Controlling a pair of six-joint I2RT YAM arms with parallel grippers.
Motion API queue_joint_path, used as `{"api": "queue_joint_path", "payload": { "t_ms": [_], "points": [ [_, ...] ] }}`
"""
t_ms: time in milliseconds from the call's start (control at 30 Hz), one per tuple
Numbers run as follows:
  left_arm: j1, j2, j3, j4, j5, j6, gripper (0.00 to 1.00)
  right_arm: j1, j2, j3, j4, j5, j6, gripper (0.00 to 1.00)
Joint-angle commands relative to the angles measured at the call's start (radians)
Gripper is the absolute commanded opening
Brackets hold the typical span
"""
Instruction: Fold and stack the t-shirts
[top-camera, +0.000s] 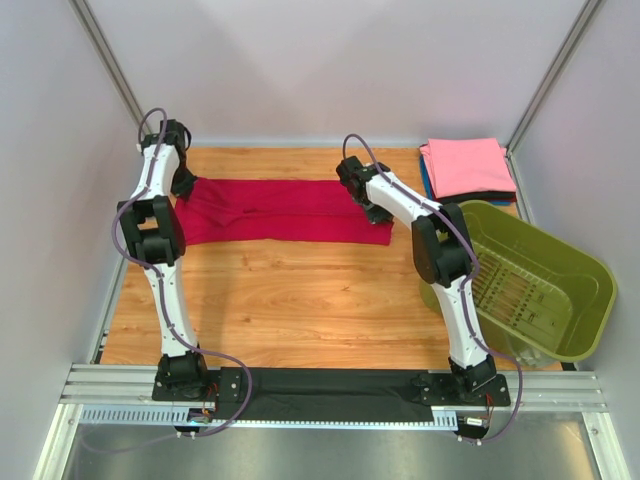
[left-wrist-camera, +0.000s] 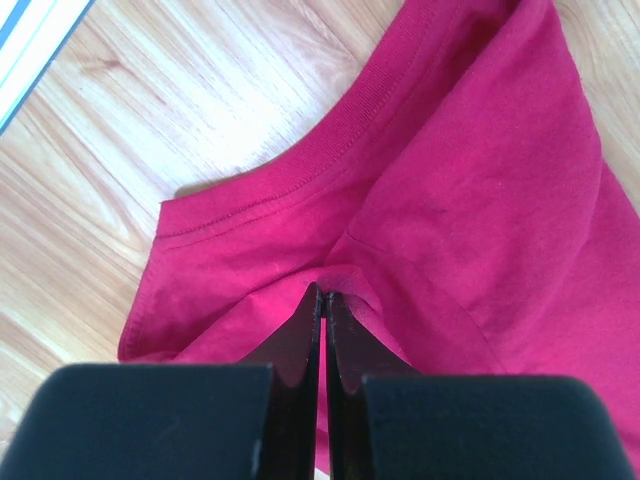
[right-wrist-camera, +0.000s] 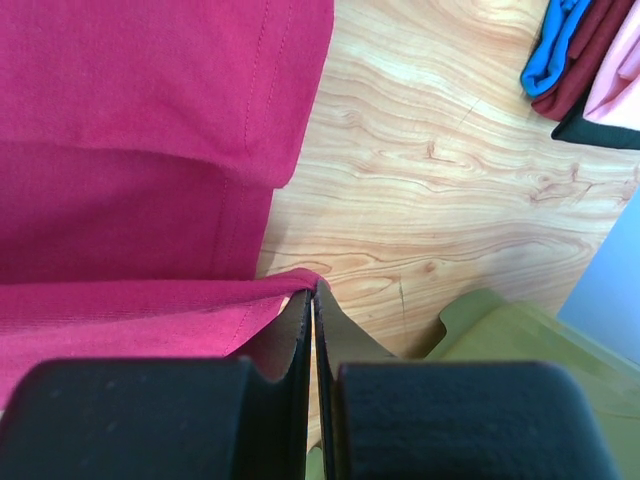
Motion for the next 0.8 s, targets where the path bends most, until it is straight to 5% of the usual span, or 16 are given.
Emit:
{"api": "queue_joint_path", "payload": {
  "t_ms": [0, 533, 767],
  "points": [
    [0.024, -0.035, 0.053, 0.001, -0.046, -0.001, 0.0, -0.01, 0.007, 0.046, 0.006, 0.044, 0.016, 0.0],
    [0.037, 0.046, 0.058, 0.069, 0.068, -0.003, 0.0, -0.021, 0.076, 0.13, 0.009, 0.048, 0.025, 0.0],
    [0.037, -0.002, 0.09, 0.004, 0.017, 0.043, 0.4, -0.029, 0.012, 0.186, -0.065, -0.007, 0.114, 0.36]
  ]
}}
